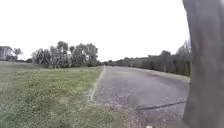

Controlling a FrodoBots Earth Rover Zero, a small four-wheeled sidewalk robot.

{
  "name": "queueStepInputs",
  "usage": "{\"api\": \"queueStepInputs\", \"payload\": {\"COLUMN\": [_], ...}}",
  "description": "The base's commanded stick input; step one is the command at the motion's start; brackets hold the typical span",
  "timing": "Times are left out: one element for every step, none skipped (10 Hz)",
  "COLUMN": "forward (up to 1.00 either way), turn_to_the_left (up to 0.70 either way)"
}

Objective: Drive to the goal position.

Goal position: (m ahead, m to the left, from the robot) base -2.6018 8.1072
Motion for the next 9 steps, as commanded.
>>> {"api": "queueStepInputs", "payload": {"forward": [0.00, 0.00, 0.00, 0.00, -0.13, -0.49, -0.50, -0.50, -0.50], "turn_to_the_left": [0.00, 0.08, 0.01, 0.16, 0.26, 0.20, 0.08, 0.23, 0.03]}}
